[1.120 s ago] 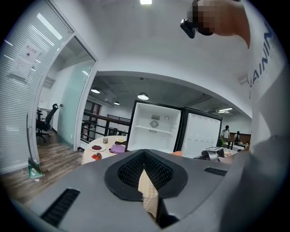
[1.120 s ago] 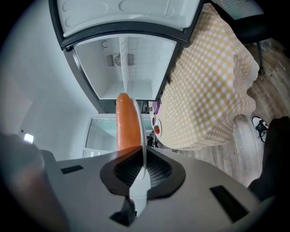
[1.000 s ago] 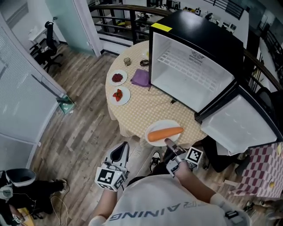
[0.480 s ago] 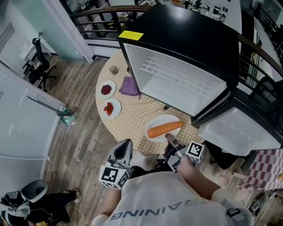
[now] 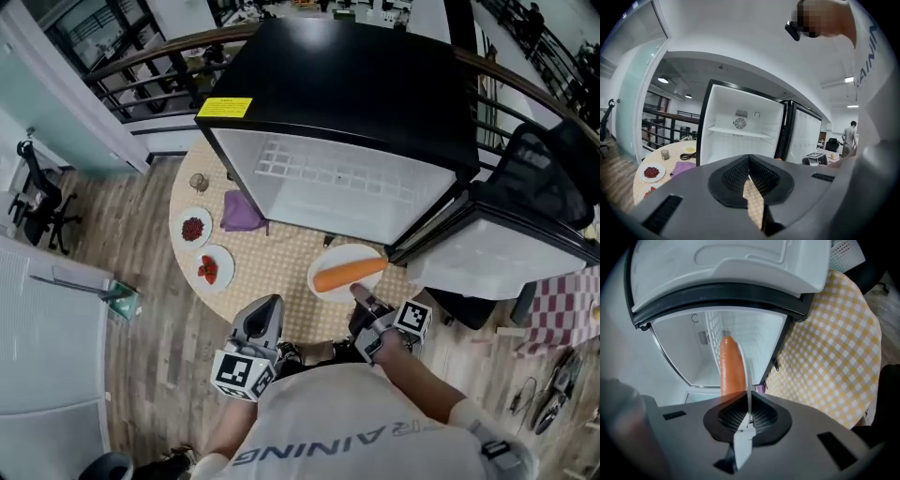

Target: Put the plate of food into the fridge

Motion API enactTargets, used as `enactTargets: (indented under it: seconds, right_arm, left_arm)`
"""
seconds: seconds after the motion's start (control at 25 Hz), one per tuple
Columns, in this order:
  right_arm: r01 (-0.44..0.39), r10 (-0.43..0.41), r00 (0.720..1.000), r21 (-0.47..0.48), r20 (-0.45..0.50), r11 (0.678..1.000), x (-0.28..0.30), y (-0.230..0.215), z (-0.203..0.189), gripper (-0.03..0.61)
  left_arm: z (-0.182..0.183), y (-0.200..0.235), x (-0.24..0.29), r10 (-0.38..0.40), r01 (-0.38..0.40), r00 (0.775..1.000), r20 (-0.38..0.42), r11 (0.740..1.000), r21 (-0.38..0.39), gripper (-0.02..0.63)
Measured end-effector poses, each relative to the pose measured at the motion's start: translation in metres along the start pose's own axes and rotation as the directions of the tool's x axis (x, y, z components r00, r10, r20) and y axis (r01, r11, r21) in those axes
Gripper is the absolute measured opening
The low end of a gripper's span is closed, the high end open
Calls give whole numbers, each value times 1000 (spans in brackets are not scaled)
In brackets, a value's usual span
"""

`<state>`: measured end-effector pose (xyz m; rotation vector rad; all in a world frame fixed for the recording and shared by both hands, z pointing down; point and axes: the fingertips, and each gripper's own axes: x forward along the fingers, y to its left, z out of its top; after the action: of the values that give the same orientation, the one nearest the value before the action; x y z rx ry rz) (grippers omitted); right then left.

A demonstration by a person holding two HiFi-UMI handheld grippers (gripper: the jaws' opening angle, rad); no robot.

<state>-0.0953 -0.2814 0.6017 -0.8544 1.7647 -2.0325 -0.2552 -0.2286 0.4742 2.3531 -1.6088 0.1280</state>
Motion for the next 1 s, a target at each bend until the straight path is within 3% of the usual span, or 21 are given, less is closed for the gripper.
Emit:
enactTargets:
  seconds: [0.32,0.48,1.0]
  right_arm:
    - [5,-17,975,55,220,998,4,0,-6,34]
    - [20,-41,959,78,280,997,8,-6,-2,34]
    - [31,-77,917,123,392,992,61,-18,80,34]
  left_arm:
    - [11,34,11,-179,180,984,-24,983,32,9]
    - [8,45,13,-221,223,974,-45,974,41,9]
    - [-6,56,-3,-145,145,988,-59,989,-8,9]
